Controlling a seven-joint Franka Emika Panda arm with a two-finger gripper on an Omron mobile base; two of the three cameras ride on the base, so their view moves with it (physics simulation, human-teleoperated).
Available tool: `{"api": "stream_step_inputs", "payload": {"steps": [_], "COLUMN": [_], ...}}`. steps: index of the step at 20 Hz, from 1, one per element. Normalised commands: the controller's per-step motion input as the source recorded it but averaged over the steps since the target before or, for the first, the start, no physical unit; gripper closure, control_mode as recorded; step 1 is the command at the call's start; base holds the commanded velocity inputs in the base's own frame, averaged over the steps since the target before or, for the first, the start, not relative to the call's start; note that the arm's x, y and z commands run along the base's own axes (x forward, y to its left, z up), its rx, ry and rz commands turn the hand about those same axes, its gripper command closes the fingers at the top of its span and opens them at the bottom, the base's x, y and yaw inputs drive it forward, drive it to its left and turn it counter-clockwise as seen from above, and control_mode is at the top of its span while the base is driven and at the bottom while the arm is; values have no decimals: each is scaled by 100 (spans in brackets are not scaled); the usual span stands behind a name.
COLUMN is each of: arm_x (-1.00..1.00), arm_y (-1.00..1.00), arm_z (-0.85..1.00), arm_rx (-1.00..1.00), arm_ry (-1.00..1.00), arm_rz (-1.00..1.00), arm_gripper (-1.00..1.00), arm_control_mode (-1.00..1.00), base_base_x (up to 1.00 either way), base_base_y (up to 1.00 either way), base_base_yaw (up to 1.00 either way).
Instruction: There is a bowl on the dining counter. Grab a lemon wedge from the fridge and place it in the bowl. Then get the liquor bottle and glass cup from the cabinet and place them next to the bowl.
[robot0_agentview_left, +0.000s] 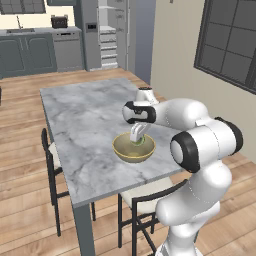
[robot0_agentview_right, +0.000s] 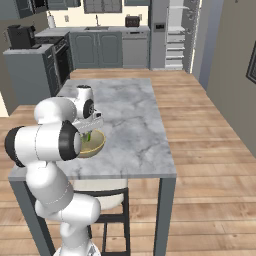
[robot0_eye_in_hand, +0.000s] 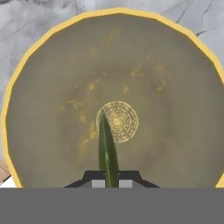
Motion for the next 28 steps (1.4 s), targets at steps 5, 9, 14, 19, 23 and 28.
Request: {"api": "stream_step_inputs", "payload": {"steps": [5,9,14,19,23,28], "arm_x": [11,11,14,5,0,-14], "arm_y": [0,0,1,8,8,0], "arm_z": [-32,-30,-33,-31,-13,7], "arm_rx": [0,0,0,0,0,0], "arm_ry": [0,0,1,0,0,-7], "arm_rz": [0,0,0,0,0,0], "arm_gripper": [100,100,100,-100,-100,-100], "arm_control_mode": [-100,-100,-100,-100,-100,-100], "base_base_x": [0,0,0,0,0,0], "base_base_y": [0,0,0,0,0,0], "base_base_yaw": [0,0,0,0,0,0]}}
